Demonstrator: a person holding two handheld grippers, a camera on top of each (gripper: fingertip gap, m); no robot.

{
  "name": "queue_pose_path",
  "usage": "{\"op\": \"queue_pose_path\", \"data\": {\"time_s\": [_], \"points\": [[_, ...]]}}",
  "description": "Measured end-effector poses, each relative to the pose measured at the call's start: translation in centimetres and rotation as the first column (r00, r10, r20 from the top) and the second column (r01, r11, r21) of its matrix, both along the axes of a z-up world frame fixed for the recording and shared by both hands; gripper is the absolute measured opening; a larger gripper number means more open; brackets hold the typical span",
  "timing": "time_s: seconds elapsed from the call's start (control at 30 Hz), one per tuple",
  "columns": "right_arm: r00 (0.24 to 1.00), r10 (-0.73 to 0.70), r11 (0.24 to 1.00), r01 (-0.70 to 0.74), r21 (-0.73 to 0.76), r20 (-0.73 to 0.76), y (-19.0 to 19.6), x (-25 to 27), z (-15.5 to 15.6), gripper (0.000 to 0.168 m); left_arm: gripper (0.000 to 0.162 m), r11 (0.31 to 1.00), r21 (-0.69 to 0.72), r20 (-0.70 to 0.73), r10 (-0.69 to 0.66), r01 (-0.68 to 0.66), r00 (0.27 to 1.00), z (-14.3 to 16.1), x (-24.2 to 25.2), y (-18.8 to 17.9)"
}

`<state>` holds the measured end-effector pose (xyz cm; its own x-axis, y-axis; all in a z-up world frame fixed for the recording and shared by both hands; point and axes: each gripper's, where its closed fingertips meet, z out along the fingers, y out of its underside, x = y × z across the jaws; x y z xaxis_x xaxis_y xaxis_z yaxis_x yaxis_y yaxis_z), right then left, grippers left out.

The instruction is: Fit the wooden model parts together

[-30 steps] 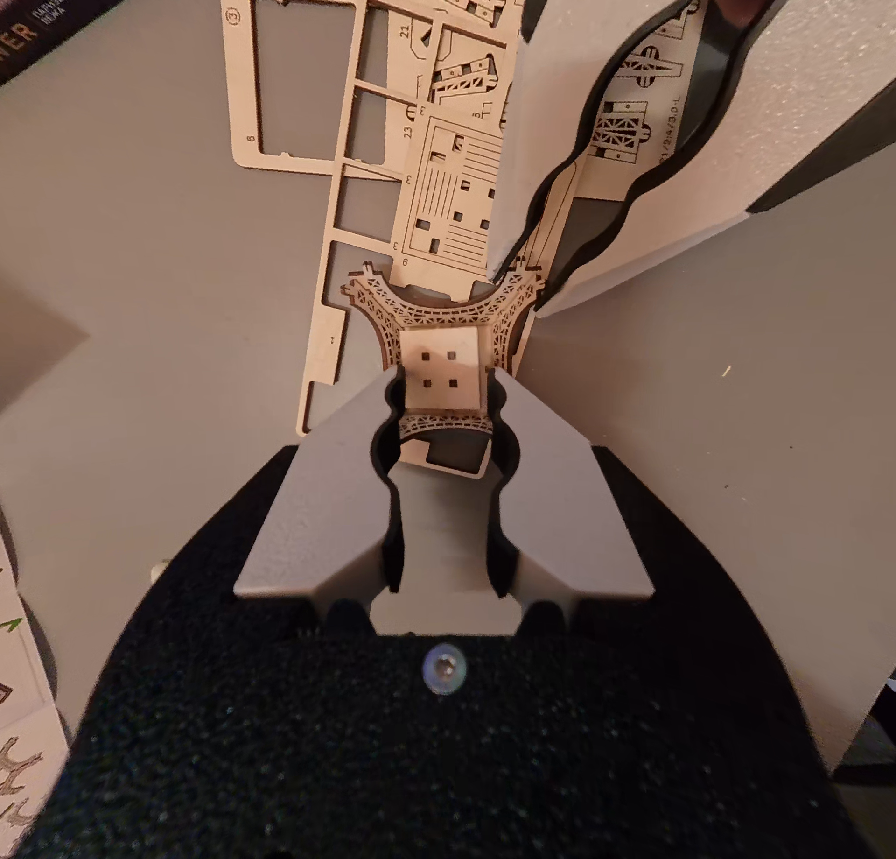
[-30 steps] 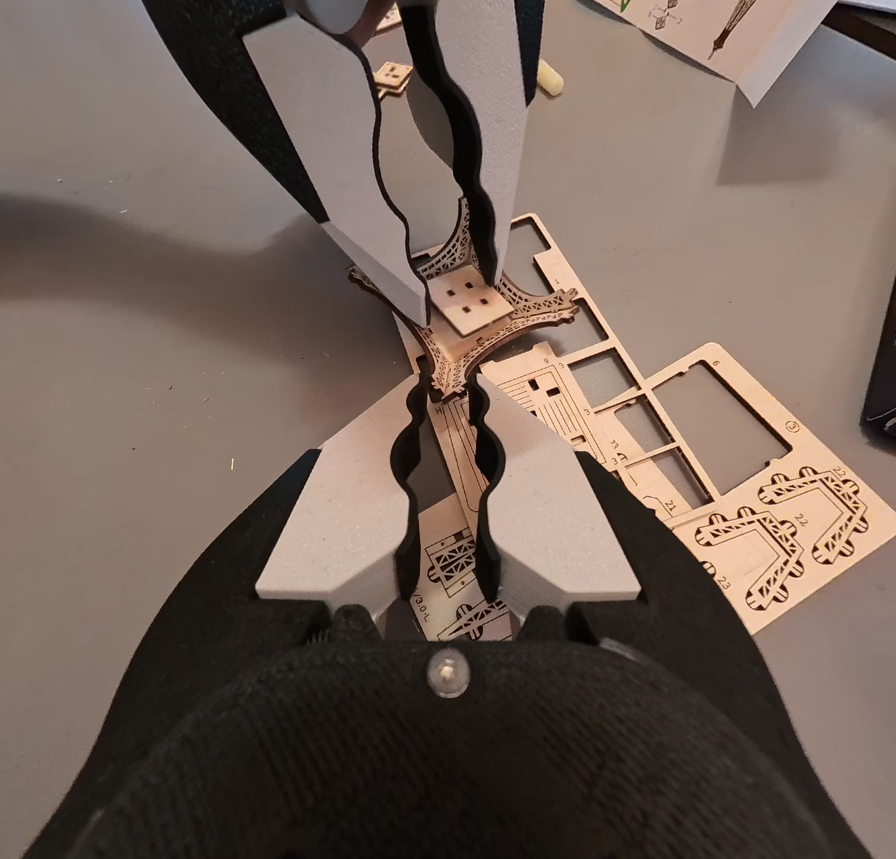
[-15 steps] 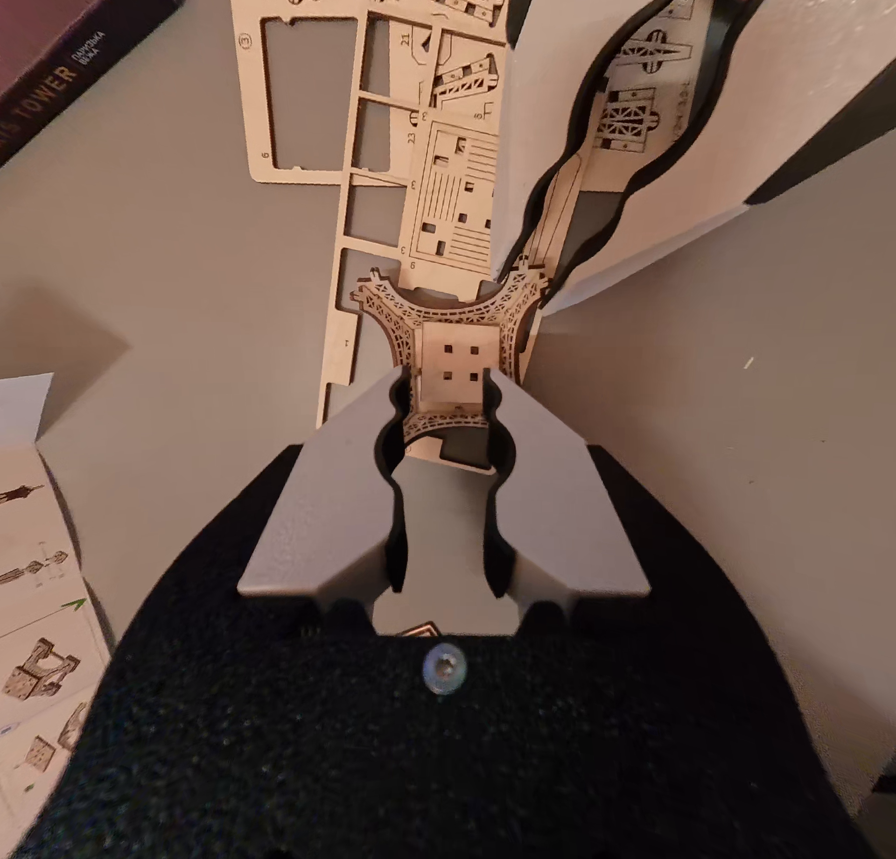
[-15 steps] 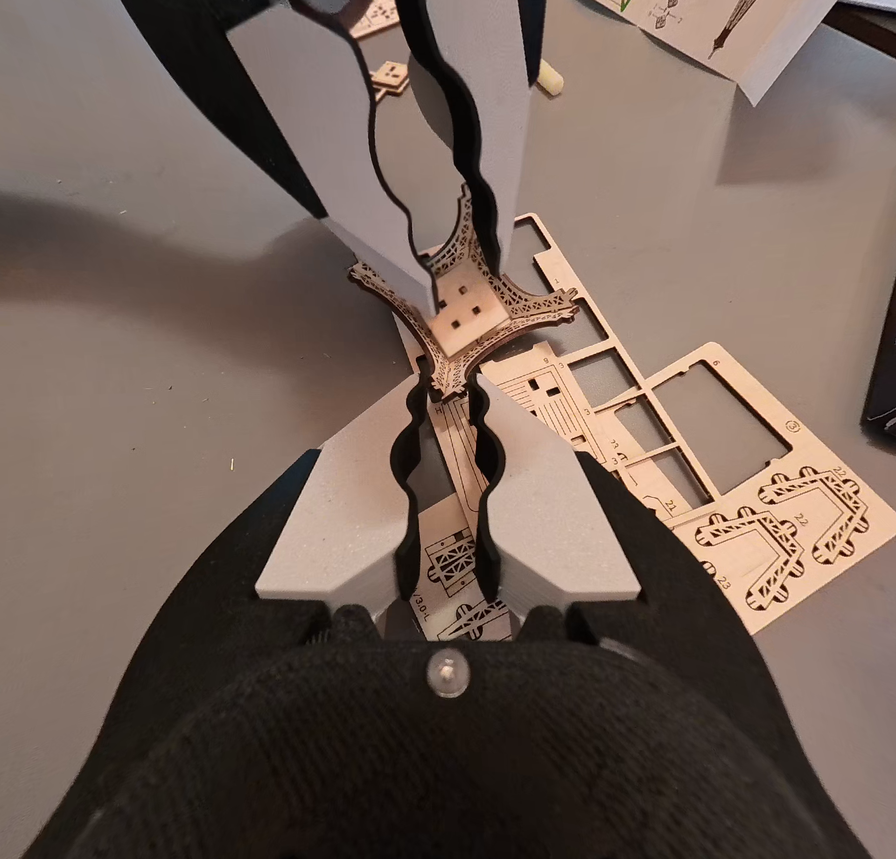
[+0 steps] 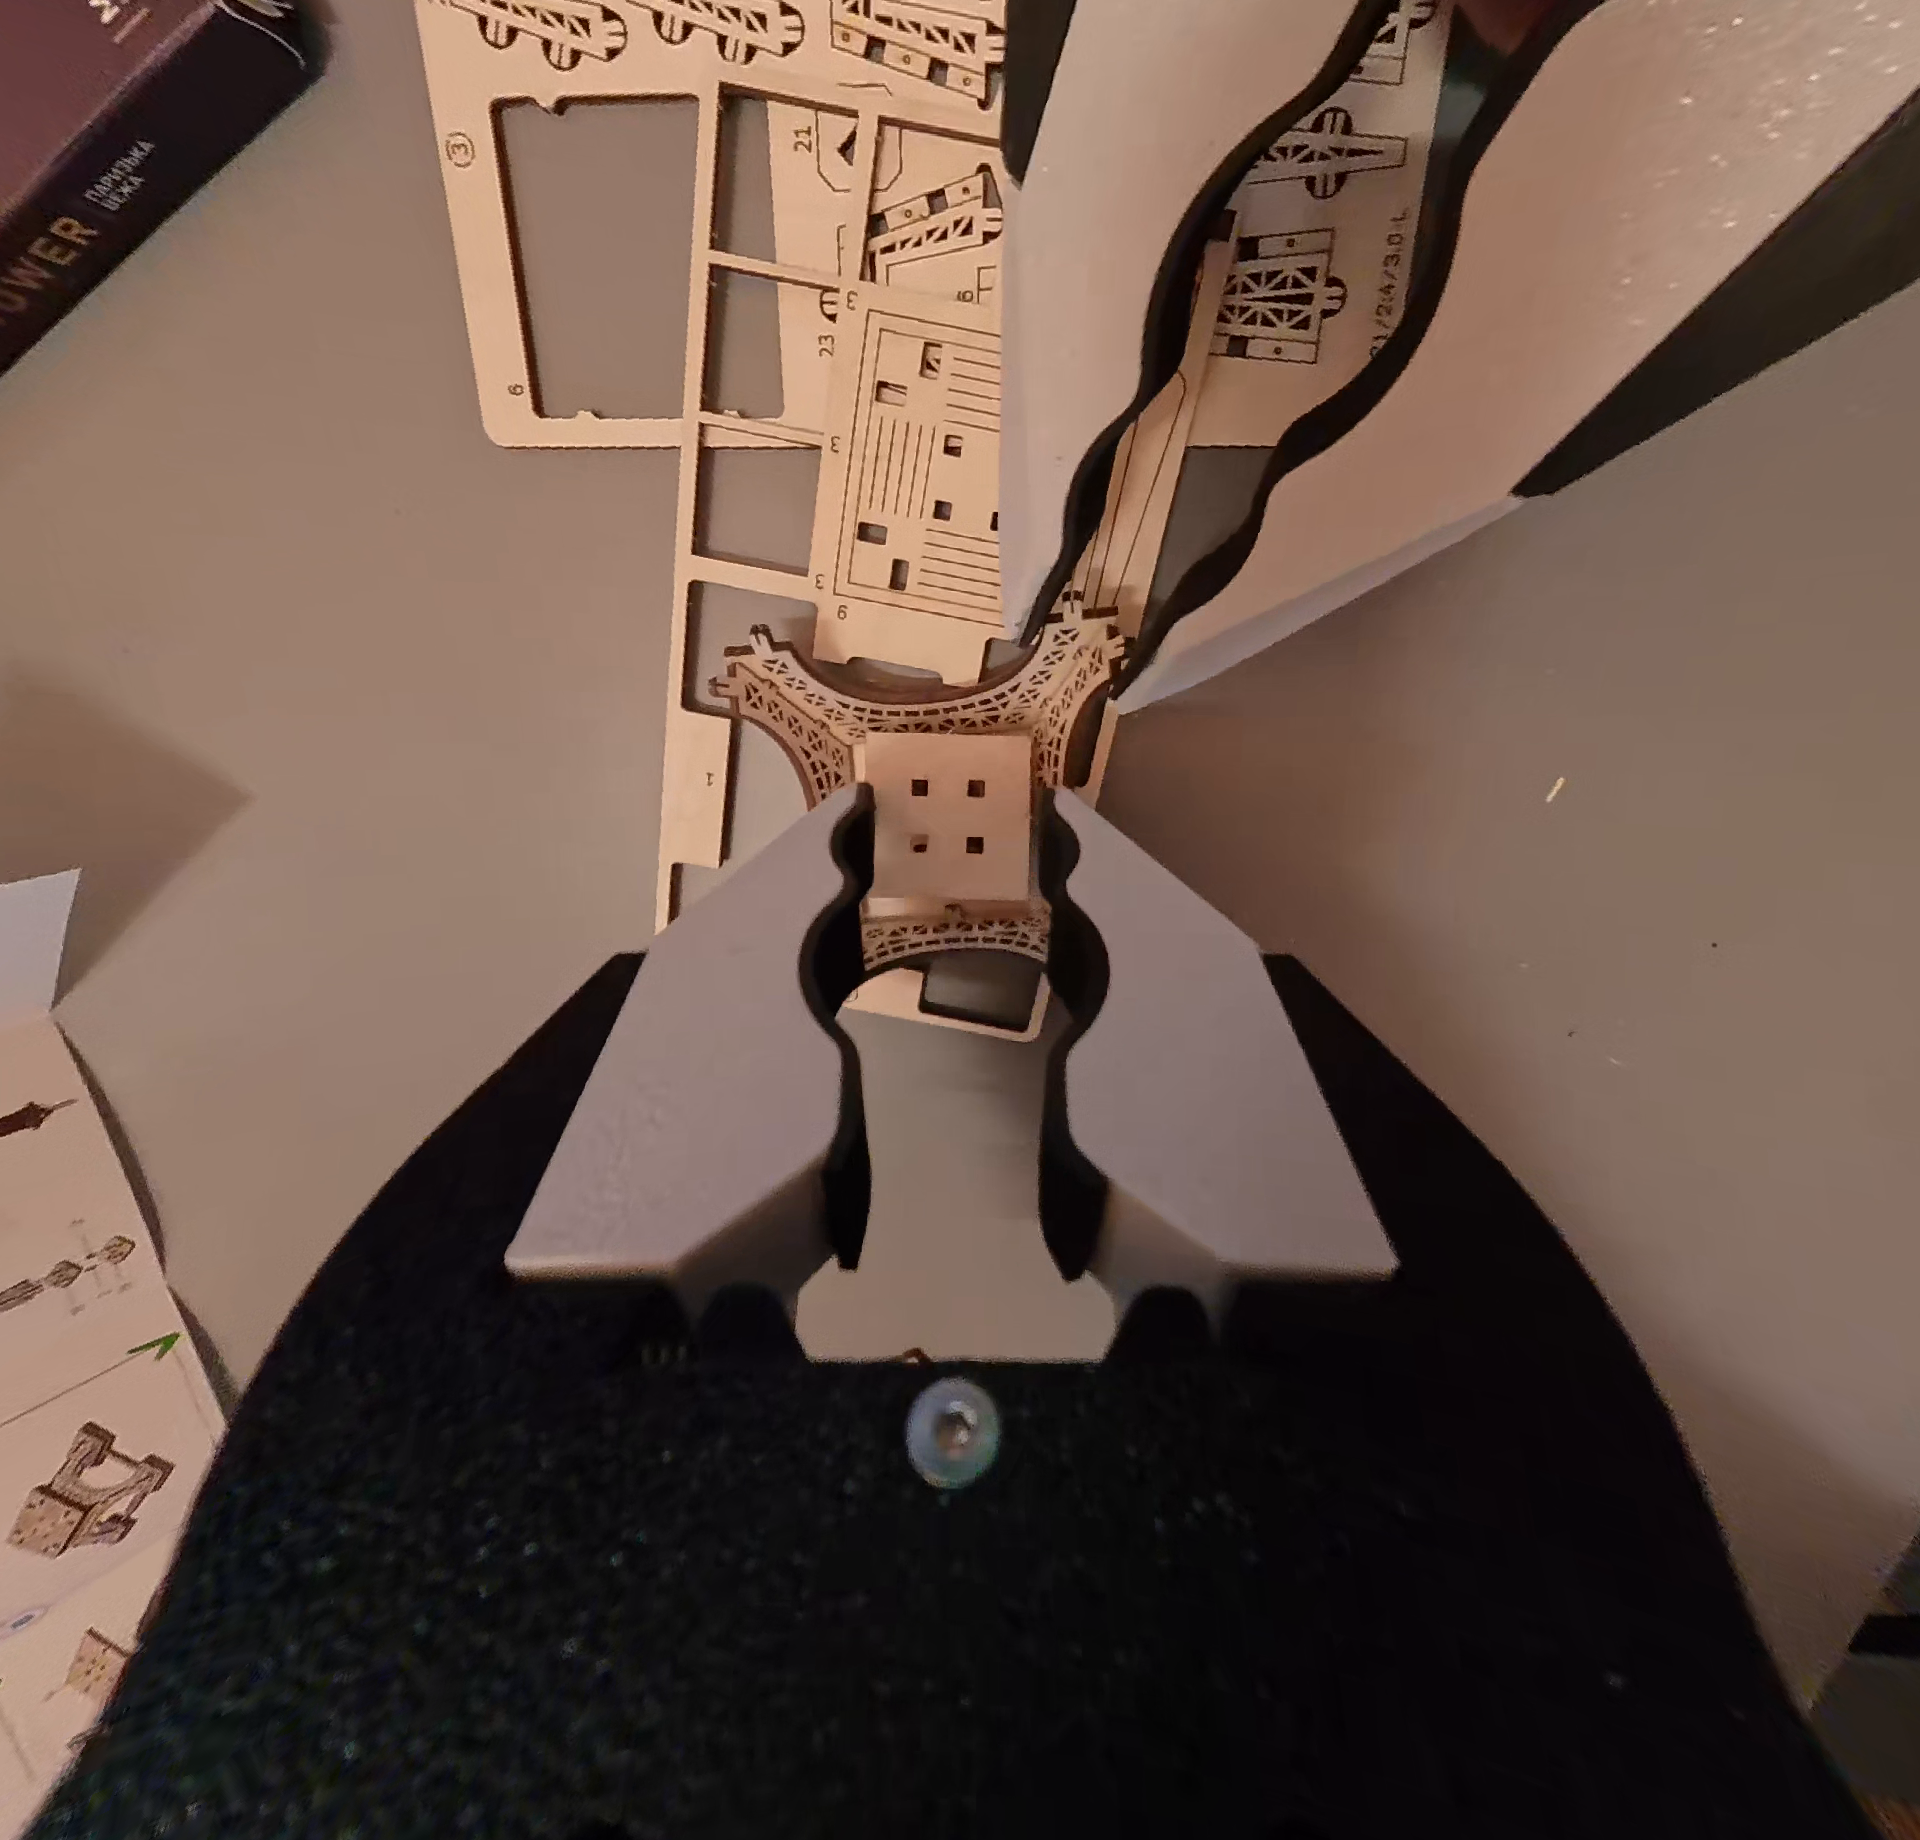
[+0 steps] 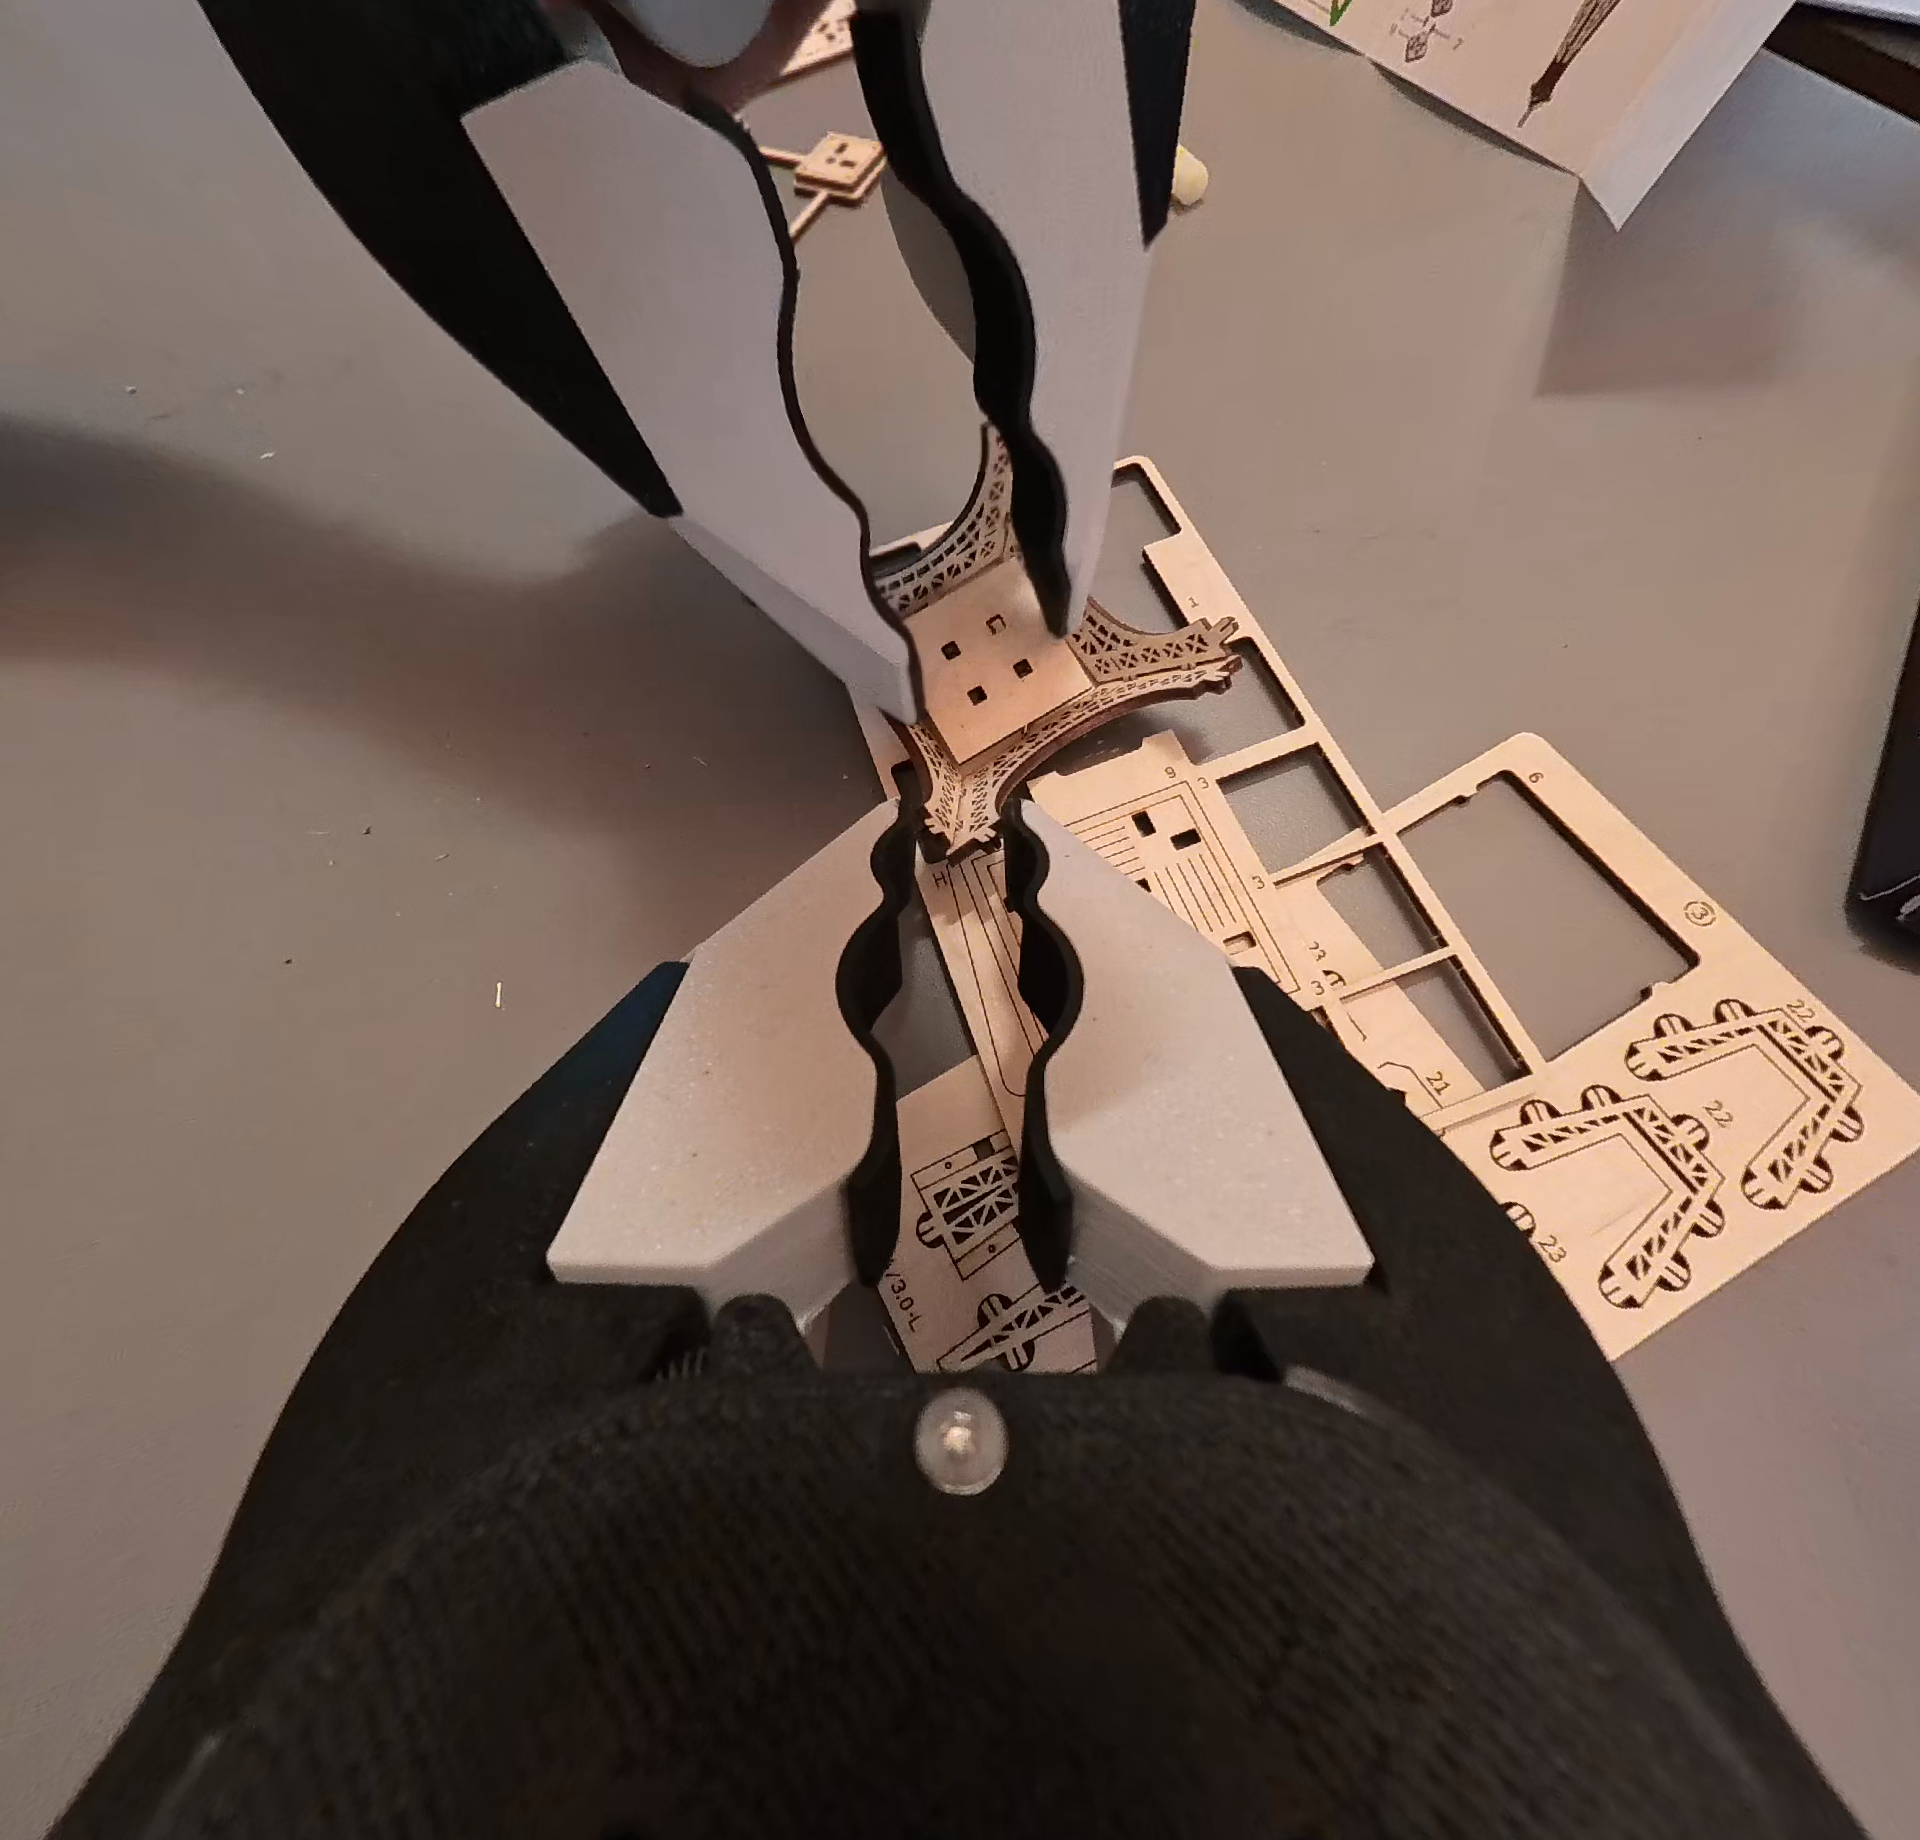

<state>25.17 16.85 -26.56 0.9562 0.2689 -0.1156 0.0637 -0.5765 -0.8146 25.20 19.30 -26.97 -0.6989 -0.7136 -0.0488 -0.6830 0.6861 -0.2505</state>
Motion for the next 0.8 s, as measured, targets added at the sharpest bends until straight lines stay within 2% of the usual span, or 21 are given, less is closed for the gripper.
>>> {"op": "queue_pose_path", "data": {"time_s": [0.27,0.4,0.53,0.63,0.8], "points": [[1.000,0.000,1.000,0.000,0.000,-0.001,0.01,-0.01,0.00,0.014,0.026,0.999,0.047,-0.018,-0.011,0.012,1.000,-0.48,-0.39,0.79],[1.000,0.000,1.000,0.000,-0.001,-0.004,0.02,0.00,0.00,0.014,0.031,1.000,0.018,-0.017,0.006,-0.006,1.000,-0.32,-0.25,0.70],[1.000,0.000,1.000,0.000,-0.001,-0.002,0.03,0.00,-0.01,0.014,0.030,0.998,-0.049,-0.030,0.032,-0.034,0.999,-0.07,-0.10,0.37],[1.000,0.000,1.000,0.000,0.000,-0.001,0.03,-0.01,-0.02,0.014,0.025,0.998,-0.048,-0.029,0.042,-0.043,0.999,-0.23,0.03,0.52],[1.000,0.001,1.000,-0.001,-0.001,-0.005,0.03,-0.01,-0.01,0.014,0.031,0.999,-0.033,-0.014,0.009,-0.009,1.000,-0.05,-0.09,0.24]]}}
